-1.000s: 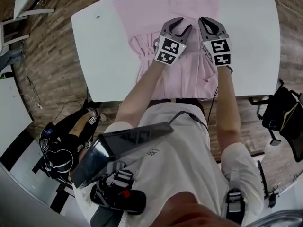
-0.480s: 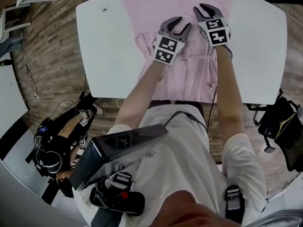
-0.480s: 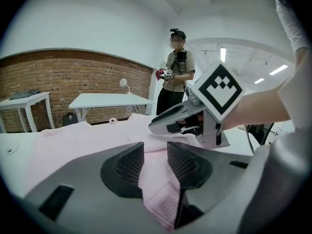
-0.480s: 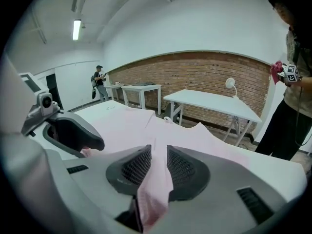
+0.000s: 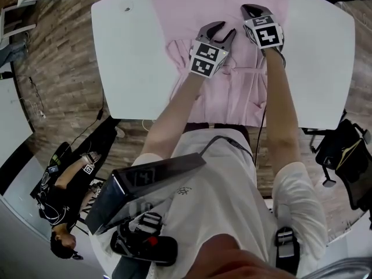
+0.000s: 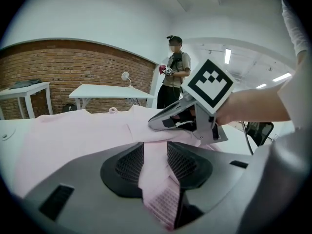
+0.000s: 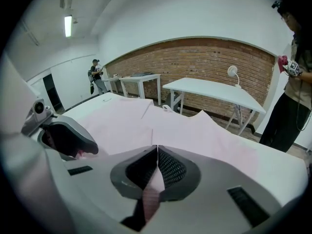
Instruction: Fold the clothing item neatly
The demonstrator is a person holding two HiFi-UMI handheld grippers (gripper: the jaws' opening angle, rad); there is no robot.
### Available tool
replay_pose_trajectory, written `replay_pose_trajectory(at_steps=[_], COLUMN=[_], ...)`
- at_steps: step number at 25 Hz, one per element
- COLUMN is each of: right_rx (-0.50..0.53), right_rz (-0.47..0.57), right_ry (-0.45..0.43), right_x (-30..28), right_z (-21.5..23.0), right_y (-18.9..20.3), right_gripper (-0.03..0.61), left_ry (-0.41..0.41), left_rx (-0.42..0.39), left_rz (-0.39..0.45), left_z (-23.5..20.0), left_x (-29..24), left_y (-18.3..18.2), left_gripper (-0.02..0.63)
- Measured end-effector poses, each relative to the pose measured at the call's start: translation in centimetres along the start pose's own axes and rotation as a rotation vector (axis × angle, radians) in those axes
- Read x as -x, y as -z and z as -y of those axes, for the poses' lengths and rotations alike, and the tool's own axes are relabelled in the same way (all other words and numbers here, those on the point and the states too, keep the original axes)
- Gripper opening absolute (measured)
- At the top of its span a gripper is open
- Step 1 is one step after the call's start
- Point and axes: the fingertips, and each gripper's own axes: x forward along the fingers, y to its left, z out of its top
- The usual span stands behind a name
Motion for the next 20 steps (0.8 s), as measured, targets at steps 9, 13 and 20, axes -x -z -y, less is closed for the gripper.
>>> replay_pose_trajectory(at_steps=[9,13,20], right_rx=[-0.015,-0.024,-0.049], right_rz=[0.084,0.059,-0.009], right_ry=[0.159,0.238,0.282], right_x=[3.9,4.9,5.3], right_z=[3.9,6.7,8.4], right_y=[-0.8,0.4,3.2], right_gripper=[0.009,0.009,0.012], left_ry=[-0.019,-0.023,-0.031], left_rx=[-0.015,-0.022,-0.037], left_rz=[0.007,0.008,0.004], left_z=[0.3,0.7,0.7], left_x=[0.2,0.1,0.2], left_y=[0.0,-0.1,0.1], left_gripper=[0.132,0.132,0.132])
